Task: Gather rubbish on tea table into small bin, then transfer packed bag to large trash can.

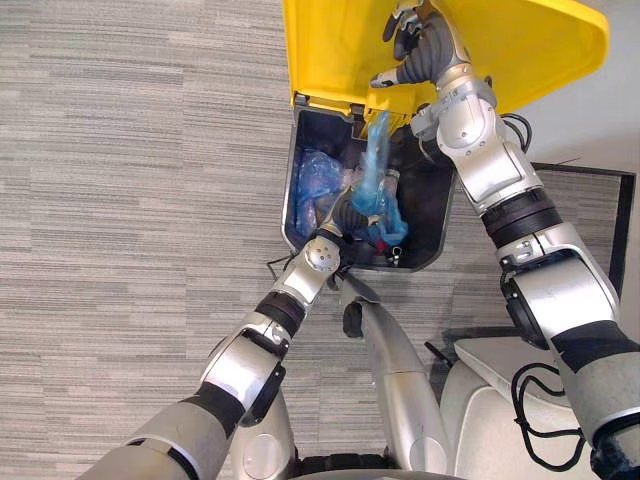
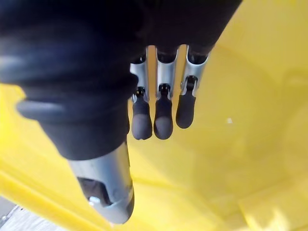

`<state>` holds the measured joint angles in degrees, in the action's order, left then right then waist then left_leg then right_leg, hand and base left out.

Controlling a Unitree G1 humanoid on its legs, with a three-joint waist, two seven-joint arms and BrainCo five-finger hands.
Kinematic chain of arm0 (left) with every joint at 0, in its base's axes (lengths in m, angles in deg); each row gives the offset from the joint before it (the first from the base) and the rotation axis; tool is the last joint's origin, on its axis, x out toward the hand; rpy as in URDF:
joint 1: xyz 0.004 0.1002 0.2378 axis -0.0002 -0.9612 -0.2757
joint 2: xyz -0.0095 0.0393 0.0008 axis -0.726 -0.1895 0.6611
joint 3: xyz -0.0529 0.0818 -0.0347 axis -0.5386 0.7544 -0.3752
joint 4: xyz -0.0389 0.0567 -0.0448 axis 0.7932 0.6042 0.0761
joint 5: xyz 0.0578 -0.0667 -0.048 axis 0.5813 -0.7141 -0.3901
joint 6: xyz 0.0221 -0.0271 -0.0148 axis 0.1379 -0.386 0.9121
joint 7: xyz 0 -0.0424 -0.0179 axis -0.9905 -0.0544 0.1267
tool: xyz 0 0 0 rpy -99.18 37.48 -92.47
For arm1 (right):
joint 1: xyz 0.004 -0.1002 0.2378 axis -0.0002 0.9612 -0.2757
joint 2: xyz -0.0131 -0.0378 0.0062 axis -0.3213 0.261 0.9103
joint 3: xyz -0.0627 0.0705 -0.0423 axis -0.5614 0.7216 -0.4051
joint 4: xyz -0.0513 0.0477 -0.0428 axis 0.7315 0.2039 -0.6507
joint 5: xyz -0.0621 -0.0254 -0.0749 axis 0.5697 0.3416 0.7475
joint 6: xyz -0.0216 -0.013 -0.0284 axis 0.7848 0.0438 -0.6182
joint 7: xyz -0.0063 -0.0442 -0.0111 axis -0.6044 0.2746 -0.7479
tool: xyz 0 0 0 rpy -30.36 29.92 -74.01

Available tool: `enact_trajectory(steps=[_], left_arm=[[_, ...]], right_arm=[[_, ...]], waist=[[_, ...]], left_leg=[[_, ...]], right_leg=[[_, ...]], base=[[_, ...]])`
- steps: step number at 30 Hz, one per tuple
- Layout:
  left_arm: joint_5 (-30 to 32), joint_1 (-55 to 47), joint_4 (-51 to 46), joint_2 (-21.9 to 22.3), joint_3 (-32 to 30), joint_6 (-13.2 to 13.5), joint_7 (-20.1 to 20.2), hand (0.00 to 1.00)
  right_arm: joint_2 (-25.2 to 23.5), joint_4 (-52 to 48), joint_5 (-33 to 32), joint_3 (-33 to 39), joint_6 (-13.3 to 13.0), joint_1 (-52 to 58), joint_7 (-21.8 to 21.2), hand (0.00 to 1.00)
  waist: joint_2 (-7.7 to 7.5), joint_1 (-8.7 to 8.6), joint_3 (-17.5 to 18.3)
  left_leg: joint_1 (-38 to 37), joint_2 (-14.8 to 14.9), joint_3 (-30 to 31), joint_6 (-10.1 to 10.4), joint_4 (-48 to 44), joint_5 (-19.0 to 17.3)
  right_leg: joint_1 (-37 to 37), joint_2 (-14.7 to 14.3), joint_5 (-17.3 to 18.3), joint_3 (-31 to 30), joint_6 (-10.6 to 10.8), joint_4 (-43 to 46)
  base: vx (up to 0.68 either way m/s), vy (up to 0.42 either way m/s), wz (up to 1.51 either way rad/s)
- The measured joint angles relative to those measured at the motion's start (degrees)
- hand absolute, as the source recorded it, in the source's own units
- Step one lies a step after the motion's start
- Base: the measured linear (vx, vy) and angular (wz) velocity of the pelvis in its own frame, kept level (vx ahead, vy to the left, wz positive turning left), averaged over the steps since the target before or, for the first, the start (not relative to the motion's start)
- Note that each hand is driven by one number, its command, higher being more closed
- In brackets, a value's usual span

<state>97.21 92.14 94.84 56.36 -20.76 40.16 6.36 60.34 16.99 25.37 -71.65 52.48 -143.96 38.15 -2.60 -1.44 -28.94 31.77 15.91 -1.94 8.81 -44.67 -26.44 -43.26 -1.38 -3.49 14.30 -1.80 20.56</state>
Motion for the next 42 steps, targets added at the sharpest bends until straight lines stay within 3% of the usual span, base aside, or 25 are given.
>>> enact_trajectory(steps=[6,10,15,18,23,33,36,39,40,41,42], left_arm=[[-0.1,-2.8,-3.5,-1.0,1.4,0.2,-0.1,0.00],[-2.2,-6.2,-7.0,-4.6,4.1,0.7,0.7,0.00],[-6.7,-14.2,-15.3,-12.3,5.0,2.6,2.2,0.00],[-10.5,-21.6,-20.5,-15.7,3.0,3.8,3.6,0.00],[-17.7,-36.7,-24.8,-17.5,-4.2,6.0,6.2,0.00],[-11.8,-46.2,-0.1,-17.6,-19.2,4.2,6.9,0.00],[-11.8,-47.8,2.7,-17.5,-19.9,3.6,6.8,0.00],[-11.8,-48.2,3.1,-17.1,-19.9,3.6,6.7,0.00],[-11.8,-48.7,3.6,-16.9,-21.0,3.8,6.7,0.00],[-11.8,-49.3,4.4,-16.4,-22.1,3.6,6.3,0.00],[-11.8,-49.7,4.7,-16.2,-22.3,3.4,6.0,0.00]], right_arm=[[0.1,-2.0,0.8,0.0,0.0,6.4,-1.0,0.00],[0.8,-2.3,0.9,0.1,-0.5,11.6,-1.1,0.00],[3.3,-0.7,2.7,2.7,-0.4,22.2,-2.6,0.00],[3.9,1.3,3.5,3.6,-0.2,28.6,-3.7,0.00],[3.2,0.9,5.6,6.7,-0.3,40.4,-5.2,0.00],[-3.1,0.4,7.7,9.6,-0.8,50.0,-6.1,0.00],[-5.5,0.4,7.7,9.6,-1.3,52.2,-6.1,0.00],[-6.9,-0.7,7.1,9.6,-2.1,56.3,-6.1,0.00],[-7.7,-1.9,6.2,9.6,-2.1,58.8,-6.3,0.00],[-8.8,-2.2,4.8,9.5,-2.3,60.3,-7.1,0.00],[-9.0,-2.1,4.3,9.5,-2.3,61.3,-7.4,0.00]], waist=[[-0.09,1.27,0.1],[-0.13,1.97,0.1],[0.02,2.08,1.5],[0.56,2.08,3.5],[1.71,2.31,8.1],[1.52,2.62,10.6],[0.69,3.75,10.8],[-0.85,3.74,10.9],[-1.01,3.92,10.8],[-1.94,3.23,11.0],[-2.15,2.82,11.1]], left_leg=[[-4.2,-0.4,-0.6,0.6,4.1,2.6],[-8.0,-1.1,0.2,1.2,6.5,3.2],[-13.2,-1.3,1.2,0.9,9.4,3.6],[-15.8,-2.1,1.8,0.6,11.0,3.9],[-20.0,-3.2,1.9,0.6,13.2,3.9],[-28.7,-3.9,1.5,0.1,14.7,3.9],[-29.5,-4.2,-0.2,-1.1,12.1,3.0],[-27.9,-5.6,-1.0,-2.8,8.3,2.0],[-27.5,-4.7,-2.8,-3.6,9.3,2.6],[-27.0,-4.7,-4.4,-3.9,9.6,3.9],[-27.0,-4.7,-4.7,-3.9,9.8,4.5]], right_leg=[[4.1,1.6,0.5,1.3,0.5,-1.0],[7.1,1.6,1.5,1.7,0.4,-1.0],[11.6,1.8,3.4,2.6,0.9,-0.7],[13.5,2.7,4.3,2.9,0.8,0.4],[15.5,4.4,7.3,2.9,1.2,3.7],[22.0,5.2,10.1,2.3,3.5,6.0],[22.8,4.7,8.5,0.4,3.6,5.1],[22.9,4.9,5.3,-1.5,6.3,2.6],[22.1,5.0,5.6,-2.2,6.0,2.7],[18.8,5.9,7.9,-3.3,2.1,12.5],[18.0,6.4,9.0,-3.4,0.6,18.3]], base=[[-0.02,-0.056,0.26],[0.02,-0.028,0.10],[0.04,-0.001,0.14],[0.06,0.038,0.13],[0.08,0.055,0.13],[0.01,0.014,0.01],[-0.13,0.061,-0.35],[-0.23,0.121,-0.34],[-0.30,0.077,-0.47],[-0.29,0.052,-0.42],[-0.26,0.025,-0.14]])
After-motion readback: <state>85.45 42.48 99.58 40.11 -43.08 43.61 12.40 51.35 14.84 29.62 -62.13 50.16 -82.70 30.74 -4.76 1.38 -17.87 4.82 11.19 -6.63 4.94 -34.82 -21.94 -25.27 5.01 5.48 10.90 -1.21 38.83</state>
